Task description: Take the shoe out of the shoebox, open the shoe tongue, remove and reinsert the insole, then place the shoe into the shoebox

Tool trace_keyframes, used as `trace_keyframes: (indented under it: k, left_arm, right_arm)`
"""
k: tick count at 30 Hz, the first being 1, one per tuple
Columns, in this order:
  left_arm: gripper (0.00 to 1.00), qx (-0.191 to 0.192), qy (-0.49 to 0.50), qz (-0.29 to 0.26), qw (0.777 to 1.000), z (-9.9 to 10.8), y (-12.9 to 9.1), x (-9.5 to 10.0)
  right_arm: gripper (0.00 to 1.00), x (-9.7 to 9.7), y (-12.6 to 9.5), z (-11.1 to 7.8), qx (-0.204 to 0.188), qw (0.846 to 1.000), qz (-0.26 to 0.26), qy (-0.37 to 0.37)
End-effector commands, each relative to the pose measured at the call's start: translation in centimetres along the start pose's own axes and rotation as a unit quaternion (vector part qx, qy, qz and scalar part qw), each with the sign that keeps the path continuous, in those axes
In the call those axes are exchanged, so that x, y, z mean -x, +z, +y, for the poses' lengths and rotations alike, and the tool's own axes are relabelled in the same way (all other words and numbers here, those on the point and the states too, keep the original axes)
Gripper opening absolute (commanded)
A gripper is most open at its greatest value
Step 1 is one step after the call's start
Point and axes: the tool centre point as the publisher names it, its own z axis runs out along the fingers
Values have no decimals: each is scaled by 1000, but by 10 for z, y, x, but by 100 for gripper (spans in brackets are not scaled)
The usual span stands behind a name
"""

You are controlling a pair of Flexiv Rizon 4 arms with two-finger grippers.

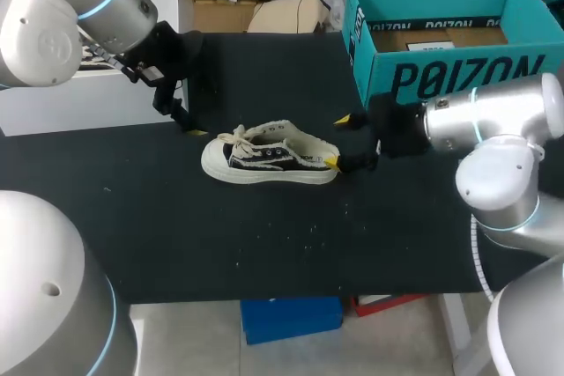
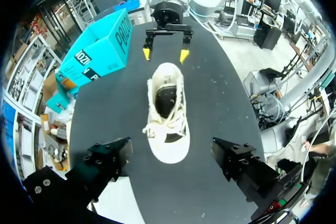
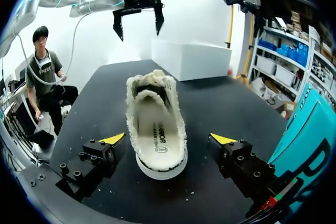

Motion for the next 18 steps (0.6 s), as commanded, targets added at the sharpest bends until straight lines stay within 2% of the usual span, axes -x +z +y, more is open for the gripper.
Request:
trace_keyframes:
  k: [1, 7, 18]
  left_arm:
    - [100, -1, 1, -2, 1000, 1, 1, 0]
    - [100, -1, 1, -2, 1000, 1, 1, 0]
    - [100, -1, 1, -2, 1000, 1, 1, 0]
  right_arm:
    - [100, 0, 16, -6, 32, 999, -1, -6]
    - [100, 0, 25, -9, 56, 998, 2, -17]
    - [100, 0, 35, -14, 68, 997, 26, -23]
